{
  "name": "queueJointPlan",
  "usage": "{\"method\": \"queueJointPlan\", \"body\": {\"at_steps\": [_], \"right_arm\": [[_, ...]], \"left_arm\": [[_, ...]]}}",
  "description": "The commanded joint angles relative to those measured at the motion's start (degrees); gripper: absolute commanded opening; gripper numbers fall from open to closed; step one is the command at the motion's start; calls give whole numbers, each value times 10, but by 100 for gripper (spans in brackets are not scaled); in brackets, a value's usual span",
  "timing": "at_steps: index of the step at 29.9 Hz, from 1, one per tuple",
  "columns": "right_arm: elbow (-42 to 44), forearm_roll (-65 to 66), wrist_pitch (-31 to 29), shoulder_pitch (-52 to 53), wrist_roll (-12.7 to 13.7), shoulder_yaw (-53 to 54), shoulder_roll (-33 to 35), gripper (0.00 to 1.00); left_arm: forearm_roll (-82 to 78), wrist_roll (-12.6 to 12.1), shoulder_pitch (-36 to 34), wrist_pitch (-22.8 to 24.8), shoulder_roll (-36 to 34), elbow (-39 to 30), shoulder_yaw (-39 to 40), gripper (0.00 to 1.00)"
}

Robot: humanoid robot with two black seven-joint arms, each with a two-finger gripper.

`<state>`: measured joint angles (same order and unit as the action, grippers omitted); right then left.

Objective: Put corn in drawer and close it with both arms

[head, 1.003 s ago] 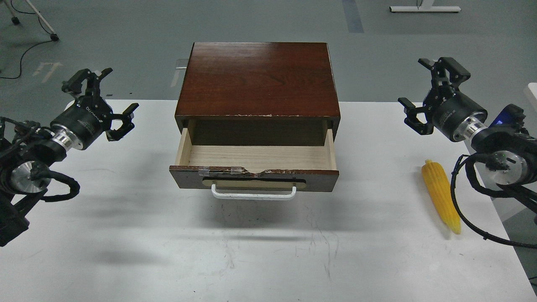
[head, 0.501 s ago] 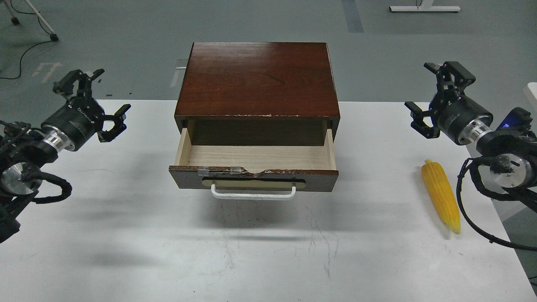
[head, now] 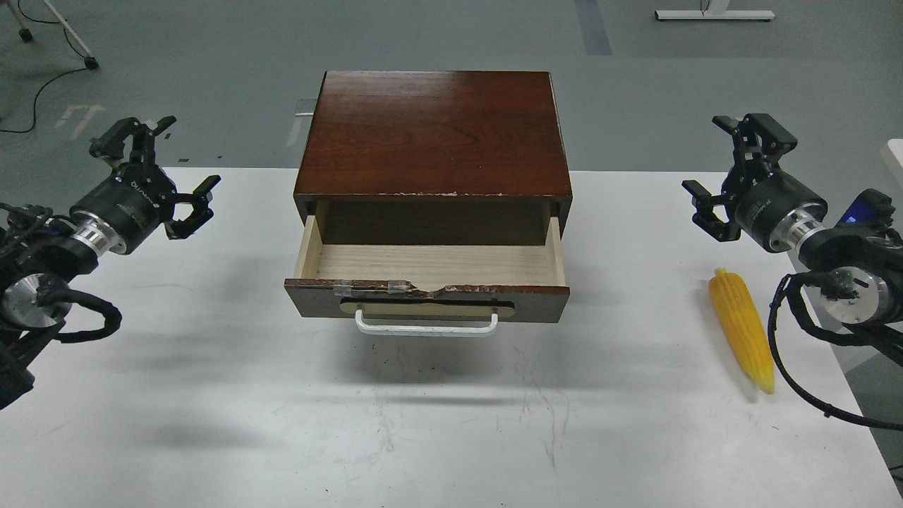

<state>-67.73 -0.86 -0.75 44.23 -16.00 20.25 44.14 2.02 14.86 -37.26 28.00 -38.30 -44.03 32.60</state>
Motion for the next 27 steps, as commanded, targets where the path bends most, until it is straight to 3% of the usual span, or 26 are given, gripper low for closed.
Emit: {"method": "queueJointPlan", "body": {"at_steps": [1, 7, 11, 14, 18, 22, 27], "right_arm": [[-21, 14, 15, 5, 0, -5, 14, 100], [-35, 85, 61, 2, -1, -29, 29, 96], [-72, 408, 153, 20, 12, -134, 83, 99], [-78, 527, 169, 37, 35, -186, 120, 99], [-76, 591, 168, 48, 43, -232, 163, 99], [-57, 654, 169, 42, 46, -293, 162, 99], [1, 654, 178, 21, 46, -333, 93, 99]], "left_arm": [[0, 0, 0, 0, -2, 0, 0, 98], [0, 0, 0, 0, -2, 0, 0, 98], [0, 0, 1, 0, -3, 0, -1, 98], [0, 0, 5, 0, -2, 0, -1, 98], [0, 0, 11, 0, 1, 0, -1, 98], [0, 0, 11, 0, 1, 0, -1, 98], [0, 1, 18, 0, -1, 0, -1, 98]]}}
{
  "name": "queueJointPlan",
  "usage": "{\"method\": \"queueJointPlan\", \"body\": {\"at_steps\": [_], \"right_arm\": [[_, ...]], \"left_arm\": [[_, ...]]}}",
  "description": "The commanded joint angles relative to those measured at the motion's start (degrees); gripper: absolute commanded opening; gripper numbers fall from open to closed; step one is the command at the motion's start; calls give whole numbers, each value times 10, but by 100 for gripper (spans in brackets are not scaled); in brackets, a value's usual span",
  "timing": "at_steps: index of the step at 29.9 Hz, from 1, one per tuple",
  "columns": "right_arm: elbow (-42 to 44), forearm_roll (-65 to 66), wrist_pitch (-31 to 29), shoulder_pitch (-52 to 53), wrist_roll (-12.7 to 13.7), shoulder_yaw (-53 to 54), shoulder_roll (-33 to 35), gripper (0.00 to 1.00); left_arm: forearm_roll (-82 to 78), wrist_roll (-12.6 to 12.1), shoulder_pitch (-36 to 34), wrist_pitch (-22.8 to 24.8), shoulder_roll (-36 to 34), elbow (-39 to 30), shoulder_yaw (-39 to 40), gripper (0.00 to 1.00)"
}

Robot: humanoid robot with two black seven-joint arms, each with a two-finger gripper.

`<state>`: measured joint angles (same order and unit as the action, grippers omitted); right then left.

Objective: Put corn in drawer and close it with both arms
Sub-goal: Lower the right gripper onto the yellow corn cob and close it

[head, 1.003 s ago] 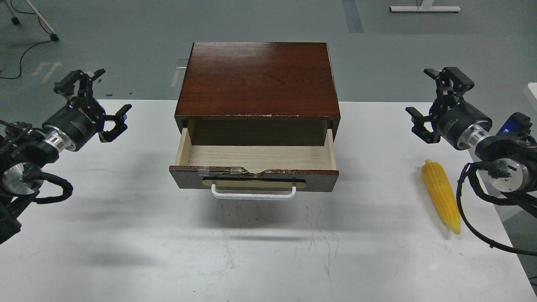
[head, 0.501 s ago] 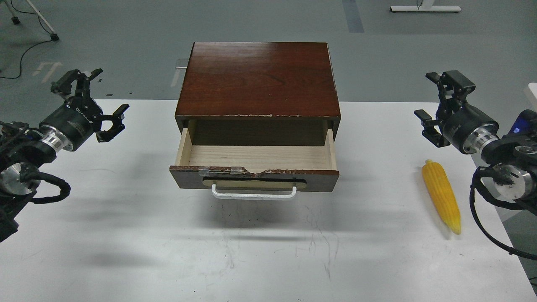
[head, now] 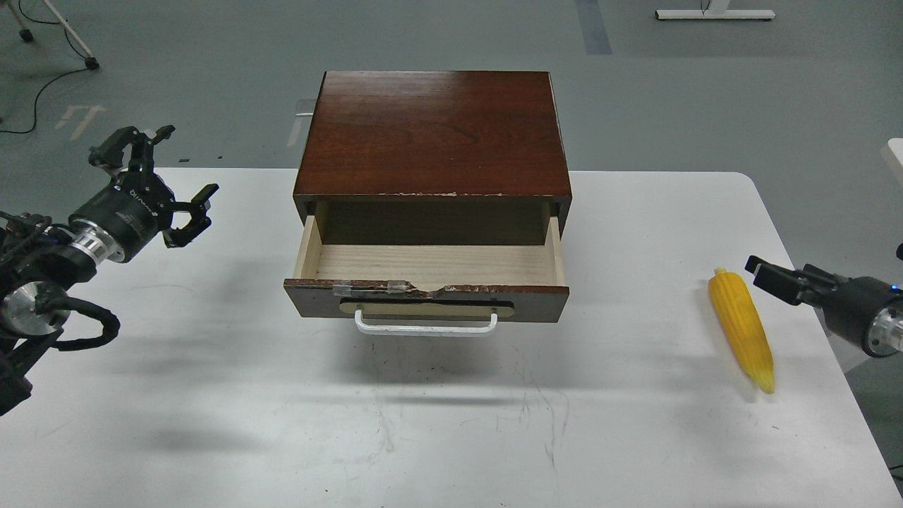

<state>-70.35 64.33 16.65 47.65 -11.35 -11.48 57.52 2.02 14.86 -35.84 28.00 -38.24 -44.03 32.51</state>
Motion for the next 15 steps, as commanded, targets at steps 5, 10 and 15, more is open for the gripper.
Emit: {"method": "queueJointPlan", "body": {"at_steps": [5, 10, 15], "right_arm": [[57, 1, 5, -34, 5, -16, -103, 98], [61, 2, 5, -43, 38, -28, -122, 73], [63, 1, 5, -36, 47, -36, -122, 0]], "left_arm": [[1, 1, 14, 0, -9, 0, 1, 98], [1, 1, 16, 0, -17, 0, 1, 98], [1, 2, 18, 0, -18, 0, 1, 98]]}}
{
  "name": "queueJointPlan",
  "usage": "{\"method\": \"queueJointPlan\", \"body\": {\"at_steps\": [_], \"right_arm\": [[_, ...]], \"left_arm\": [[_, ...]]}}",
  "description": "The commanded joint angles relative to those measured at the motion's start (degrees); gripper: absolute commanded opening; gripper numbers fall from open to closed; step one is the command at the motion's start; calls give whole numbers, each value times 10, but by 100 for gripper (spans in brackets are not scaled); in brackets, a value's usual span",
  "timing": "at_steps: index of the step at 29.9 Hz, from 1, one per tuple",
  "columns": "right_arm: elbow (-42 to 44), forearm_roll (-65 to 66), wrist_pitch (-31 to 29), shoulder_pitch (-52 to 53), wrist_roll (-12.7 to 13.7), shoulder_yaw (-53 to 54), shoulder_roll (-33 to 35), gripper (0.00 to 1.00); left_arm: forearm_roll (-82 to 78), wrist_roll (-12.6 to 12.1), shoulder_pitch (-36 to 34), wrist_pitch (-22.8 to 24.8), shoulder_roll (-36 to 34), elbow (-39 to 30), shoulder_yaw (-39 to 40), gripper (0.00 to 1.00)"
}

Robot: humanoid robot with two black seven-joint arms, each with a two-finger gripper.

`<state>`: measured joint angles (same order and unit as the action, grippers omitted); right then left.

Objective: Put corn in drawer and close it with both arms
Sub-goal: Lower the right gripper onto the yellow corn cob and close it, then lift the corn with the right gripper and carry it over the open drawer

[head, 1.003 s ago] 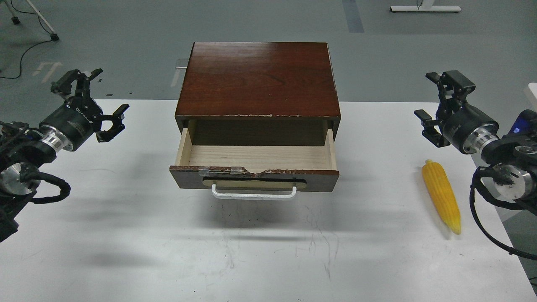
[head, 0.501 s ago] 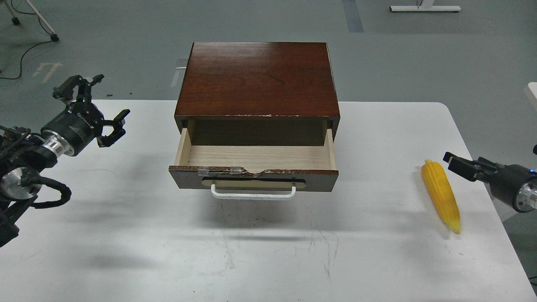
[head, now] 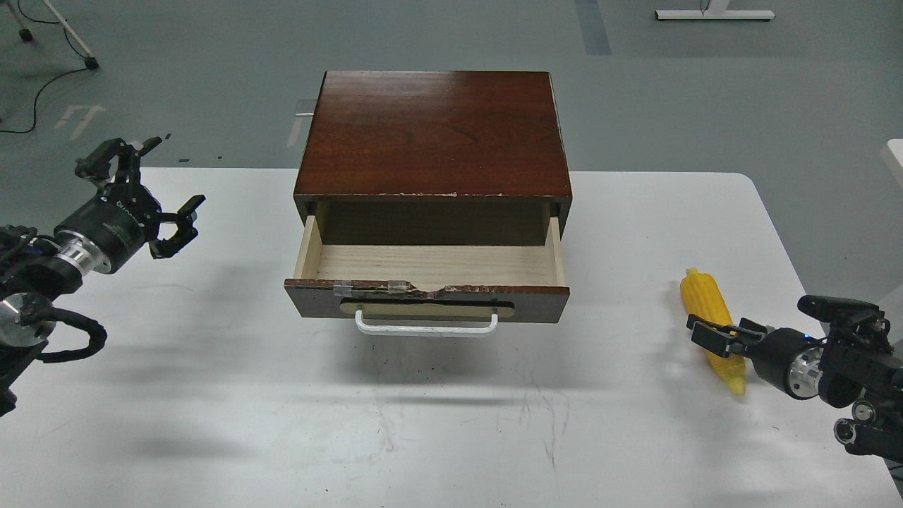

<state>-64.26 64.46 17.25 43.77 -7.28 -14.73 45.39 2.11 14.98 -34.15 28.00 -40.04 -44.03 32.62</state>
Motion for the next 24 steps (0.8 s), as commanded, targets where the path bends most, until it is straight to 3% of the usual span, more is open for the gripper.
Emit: {"method": "queueJointPlan", "body": {"at_steps": [1, 8, 13, 16, 17, 21, 24], "right_arm": [[5, -1, -1, 5, 5, 0, 0, 0], [4, -2, 48, 45, -1, 4, 5, 0], [3, 10, 52, 148, -20, 2, 32, 0], [2, 84, 52, 256, -77, 1, 37, 0], [-2, 127, 52, 296, -110, 6, 34, 0], [-38, 246, 52, 393, -168, 6, 26, 0], [-64, 311, 51, 436, -189, 6, -6, 0]], "left_arm": [[0, 1, 1, 0, 0, 0, 0, 98], [0, 1, 2, 0, 3, 1, 0, 98], [0, 1, 3, 0, 4, 1, 0, 98], [0, 1, 2, 0, 3, 1, 0, 98], [0, 1, 2, 0, 2, 1, 0, 98], [0, 1, 2, 0, 0, 3, 0, 98], [0, 1, 3, 0, -1, 4, 0, 98]]}}
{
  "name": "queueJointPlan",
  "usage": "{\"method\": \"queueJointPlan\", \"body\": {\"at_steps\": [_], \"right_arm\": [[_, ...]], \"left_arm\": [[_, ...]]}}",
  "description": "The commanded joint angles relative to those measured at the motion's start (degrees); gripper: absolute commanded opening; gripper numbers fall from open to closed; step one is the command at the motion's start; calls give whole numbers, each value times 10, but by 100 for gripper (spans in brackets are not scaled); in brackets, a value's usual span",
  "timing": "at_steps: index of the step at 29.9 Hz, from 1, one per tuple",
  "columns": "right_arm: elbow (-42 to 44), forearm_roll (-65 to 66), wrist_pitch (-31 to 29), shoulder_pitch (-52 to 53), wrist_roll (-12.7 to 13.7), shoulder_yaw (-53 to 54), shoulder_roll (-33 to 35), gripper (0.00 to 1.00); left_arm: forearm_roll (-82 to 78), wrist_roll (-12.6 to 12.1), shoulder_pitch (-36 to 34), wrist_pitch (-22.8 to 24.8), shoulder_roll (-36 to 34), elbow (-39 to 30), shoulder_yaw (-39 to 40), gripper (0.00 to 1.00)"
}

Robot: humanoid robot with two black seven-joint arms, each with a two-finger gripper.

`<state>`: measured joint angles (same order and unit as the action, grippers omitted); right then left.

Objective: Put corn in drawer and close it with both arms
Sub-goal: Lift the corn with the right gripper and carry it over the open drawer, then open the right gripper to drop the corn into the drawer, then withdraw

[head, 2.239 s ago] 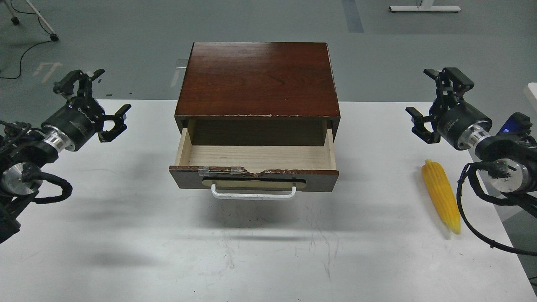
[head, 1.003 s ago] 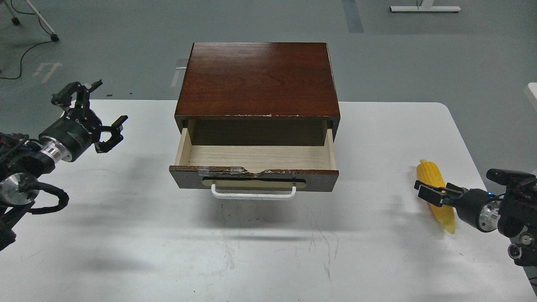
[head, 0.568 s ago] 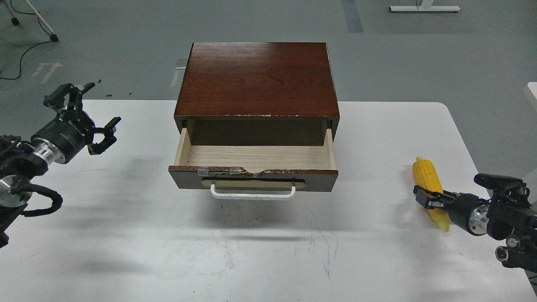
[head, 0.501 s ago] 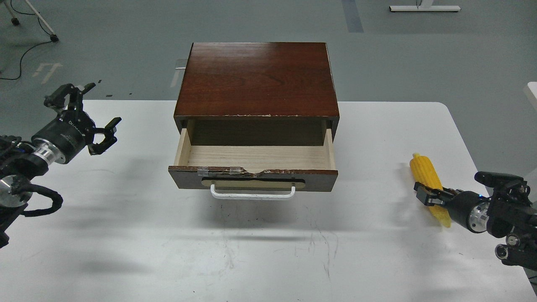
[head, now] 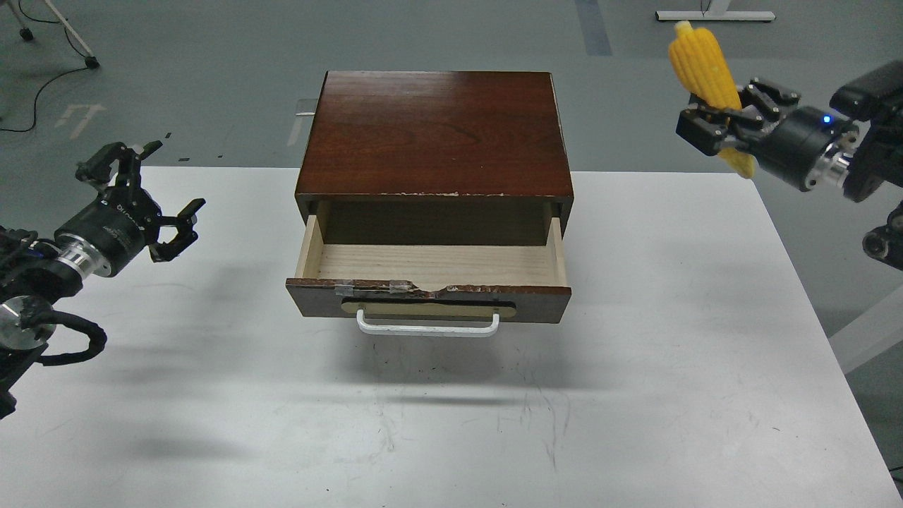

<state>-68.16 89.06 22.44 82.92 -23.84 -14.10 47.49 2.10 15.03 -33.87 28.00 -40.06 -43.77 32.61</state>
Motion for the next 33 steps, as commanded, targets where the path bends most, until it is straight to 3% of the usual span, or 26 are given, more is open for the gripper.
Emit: {"method": "queueJointPlan", "body": {"at_steps": [1, 6, 9, 15, 17, 19, 25, 33], "right_arm": [[-30, 81, -1, 50, -27, 0, -40, 0], [-43, 183, -2, 53, -38, -8, -164, 0], [-40, 189, -6, 47, -38, -15, -203, 0], [36, 187, -7, 26, -38, -34, -275, 54], [61, 188, -7, 15, -38, -34, -295, 82], [69, 187, -7, 13, -38, -34, -299, 91], [73, 185, -7, 6, -38, -33, -299, 99], [73, 177, -2, 9, -37, -19, -296, 100]], "left_arm": [[0, 0, 0, 0, -1, 1, 0, 98], [0, 0, 0, 0, -1, 1, 0, 98], [0, 0, 0, 0, -2, 1, 0, 98], [0, 0, 0, 0, -15, 1, 0, 98], [0, 0, 0, 0, -23, 1, 0, 98], [0, 0, 1, 0, -27, 1, 0, 98], [0, -1, 2, 0, -30, 3, 0, 98], [0, -3, 0, 0, -29, 4, 0, 98]]}}
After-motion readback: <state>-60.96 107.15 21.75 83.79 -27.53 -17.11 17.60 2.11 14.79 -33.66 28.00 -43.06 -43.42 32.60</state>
